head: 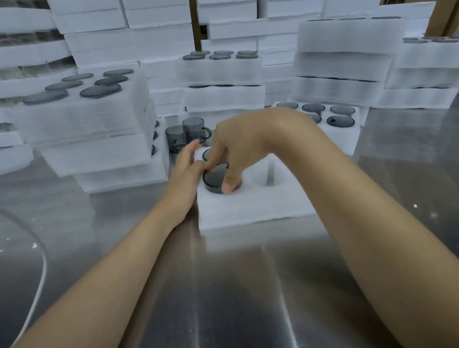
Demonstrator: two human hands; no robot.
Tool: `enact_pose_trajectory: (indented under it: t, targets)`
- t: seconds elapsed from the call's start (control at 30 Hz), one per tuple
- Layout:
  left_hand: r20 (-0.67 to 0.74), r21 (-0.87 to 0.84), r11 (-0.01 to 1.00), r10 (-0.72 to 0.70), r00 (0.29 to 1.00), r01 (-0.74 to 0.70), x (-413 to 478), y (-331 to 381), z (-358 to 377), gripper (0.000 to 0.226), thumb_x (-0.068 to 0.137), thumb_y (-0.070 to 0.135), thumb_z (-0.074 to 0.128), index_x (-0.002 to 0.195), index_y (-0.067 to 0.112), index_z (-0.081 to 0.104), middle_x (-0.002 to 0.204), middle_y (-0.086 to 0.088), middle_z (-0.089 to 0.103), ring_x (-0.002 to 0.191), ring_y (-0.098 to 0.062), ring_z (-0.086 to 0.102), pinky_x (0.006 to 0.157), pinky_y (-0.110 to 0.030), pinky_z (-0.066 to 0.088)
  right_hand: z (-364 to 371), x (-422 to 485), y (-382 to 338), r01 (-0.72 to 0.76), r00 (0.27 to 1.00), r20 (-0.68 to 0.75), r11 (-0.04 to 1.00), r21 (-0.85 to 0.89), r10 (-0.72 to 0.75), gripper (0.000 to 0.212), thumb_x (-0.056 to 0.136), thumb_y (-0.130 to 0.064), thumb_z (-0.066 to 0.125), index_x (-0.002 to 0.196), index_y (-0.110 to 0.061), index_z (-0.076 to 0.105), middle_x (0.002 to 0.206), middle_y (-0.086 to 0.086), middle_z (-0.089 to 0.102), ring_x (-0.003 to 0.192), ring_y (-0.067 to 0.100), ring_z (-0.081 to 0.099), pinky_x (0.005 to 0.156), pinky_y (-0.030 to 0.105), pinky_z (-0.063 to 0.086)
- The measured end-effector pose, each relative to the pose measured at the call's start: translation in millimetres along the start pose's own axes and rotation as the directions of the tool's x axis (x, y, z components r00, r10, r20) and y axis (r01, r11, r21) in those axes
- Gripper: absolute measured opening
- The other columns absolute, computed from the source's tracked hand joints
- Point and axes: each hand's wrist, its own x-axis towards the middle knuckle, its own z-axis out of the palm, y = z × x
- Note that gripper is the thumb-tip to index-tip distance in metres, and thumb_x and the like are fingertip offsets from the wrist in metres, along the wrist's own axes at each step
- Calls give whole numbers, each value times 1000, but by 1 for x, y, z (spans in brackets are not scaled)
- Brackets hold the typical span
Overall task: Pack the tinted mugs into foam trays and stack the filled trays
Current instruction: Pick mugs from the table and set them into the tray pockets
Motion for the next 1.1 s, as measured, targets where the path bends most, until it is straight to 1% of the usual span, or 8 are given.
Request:
enact_pose_trajectory:
  t: [0.1, 0.27, 0.37, 0.47, 0.6, 0.77, 0.97, 1.1]
  targets:
    - [3, 8, 1000, 12, 1000, -12, 1, -2, -1, 50, 95, 15, 46, 144, 24, 39, 148, 7, 41, 137, -11, 37, 116, -39, 30, 3, 5, 2, -5, 1000, -15, 999, 43, 5, 43, 73, -40, 79, 114, -36, 68, 116, -11, 67, 103, 16, 63, 93, 36, 50]
    - [-18, -5, 1000, -3, 1000, 3, -3, 0, 0, 54, 93, 11, 45, 145, 23, 39, 147, 2, 40, 135, -14, 39, 115, -40, 31, 5, 15, 2, -59, 998, -4, 991, 120, 60, 45, 63, -38, 86, 106, -41, 71, 106, -19, 67, 82, 2, 60, 66, 18, 44]
    - [-8, 6, 1000, 1, 1000, -1, -3, 2, 0, 54, 93, 12, 44, 146, 22, 36, 149, 0, 39, 135, -13, 39, 115, -38, 30, 3, 7, 6, -84, 996, 2, 978, 193, 86, 47, 64, -34, 87, 108, -38, 70, 108, -18, 69, 95, 8, 66, 60, 13, 48]
    - [-2, -11, 1000, -8, 1000, 8, -3, 2, 0, 59, 87, 20, 48, 145, 22, 38, 148, 3, 38, 130, -9, 40, 112, -33, 32, 9, 8, -2, -137, 987, -73, 988, 75, 142, 50, 66, -34, 86, 110, -16, 69, 103, -1, 70, 95, 21, 64, 70, 26, 50]
    - [1, -35, 999, 13, 1000, -13, -4, 3, 1, 55, 90, 16, 46, 145, 20, 39, 147, 3, 39, 129, -7, 39, 110, -30, 33, 14, 7, -16, -227, 965, -141, 974, -18, 222, 40, 68, -34, 85, 84, -13, 55, 73, 0, 51, 76, 25, 51, 59, 29, 36]
    - [-5, -4, 1000, 22, 1000, -22, -3, 1, 1, 53, 94, 14, 45, 146, 19, 37, 151, 2, 36, 136, -9, 33, 116, -34, 27, 8, -2, -21, -200, 975, -119, 977, -73, 191, 64, 67, -38, 85, 121, -13, 64, 106, 2, 68, 107, 26, 58, 86, 36, 49]
    - [62, 6, 999, 43, 997, -43, -8, 6, 0, 67, 81, 30, 57, 144, 16, 40, 148, -8, 41, 136, -19, 39, 113, -41, 34, 13, 6, -41, -152, 988, -41, 961, -230, 147, 23, 82, -11, 70, 103, -16, 62, 80, 1, 55, 73, 22, 51, 53, 28, 30]
    - [45, -8, 1000, 19, 999, -19, -10, 7, 2, 67, 77, 36, 47, 140, 17, 42, 147, -6, 41, 134, -18, 40, 112, -36, 34, 20, 15, -42, -143, 982, 85, 961, -235, 167, 10, 88, -2, 55, 92, -8, 62, 74, 5, 52, 65, 21, 46, 54, 28, 33]
